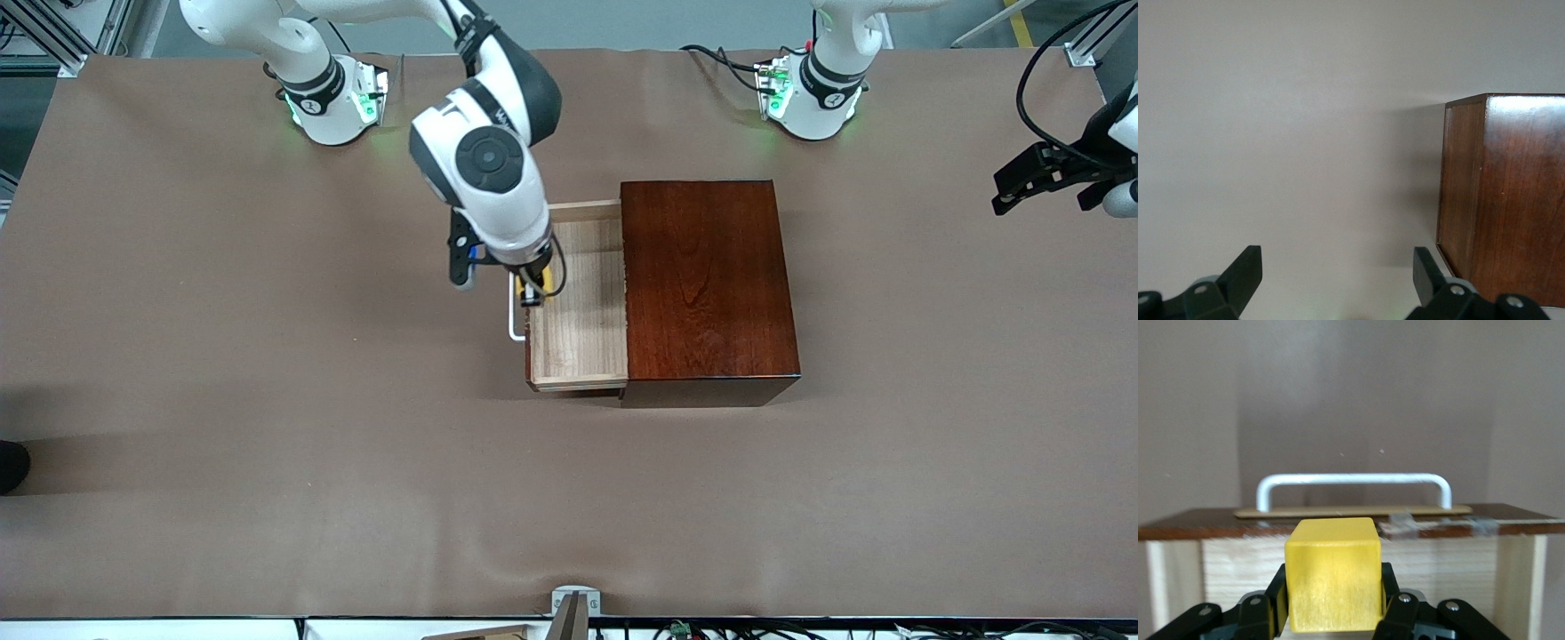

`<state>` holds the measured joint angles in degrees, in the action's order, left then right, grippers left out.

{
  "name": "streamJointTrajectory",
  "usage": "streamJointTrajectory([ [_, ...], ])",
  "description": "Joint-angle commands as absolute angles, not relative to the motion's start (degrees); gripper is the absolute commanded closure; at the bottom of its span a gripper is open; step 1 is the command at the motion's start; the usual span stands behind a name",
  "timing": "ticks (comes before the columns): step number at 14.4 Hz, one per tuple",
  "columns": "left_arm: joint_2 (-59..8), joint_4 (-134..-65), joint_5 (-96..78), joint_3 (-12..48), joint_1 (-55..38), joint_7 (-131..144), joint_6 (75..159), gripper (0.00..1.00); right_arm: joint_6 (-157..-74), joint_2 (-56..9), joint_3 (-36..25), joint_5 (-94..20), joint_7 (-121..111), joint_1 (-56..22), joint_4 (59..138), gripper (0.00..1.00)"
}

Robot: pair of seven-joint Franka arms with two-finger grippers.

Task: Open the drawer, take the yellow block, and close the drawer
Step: 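Lift the yellow cube out and carry it away from the box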

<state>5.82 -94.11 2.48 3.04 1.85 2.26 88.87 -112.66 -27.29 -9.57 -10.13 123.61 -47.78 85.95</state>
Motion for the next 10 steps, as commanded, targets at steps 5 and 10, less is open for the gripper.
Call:
streamJointTrajectory([
  [5, 6.8, -94.0, 0.9, 3.3, 2.7, 0.8, 88.9, 0.0, -108.5, -27.0, -9.2, -10.5, 112.0, -42.7, 84.6, 0.72],
  [10, 6.2, -93.8, 0.7, 3.3, 2.8, 0.9, 89.5, 0.0, -104.5, -25.7, -9.3, -10.1, 96.0, -38.5, 84.8, 0.72],
])
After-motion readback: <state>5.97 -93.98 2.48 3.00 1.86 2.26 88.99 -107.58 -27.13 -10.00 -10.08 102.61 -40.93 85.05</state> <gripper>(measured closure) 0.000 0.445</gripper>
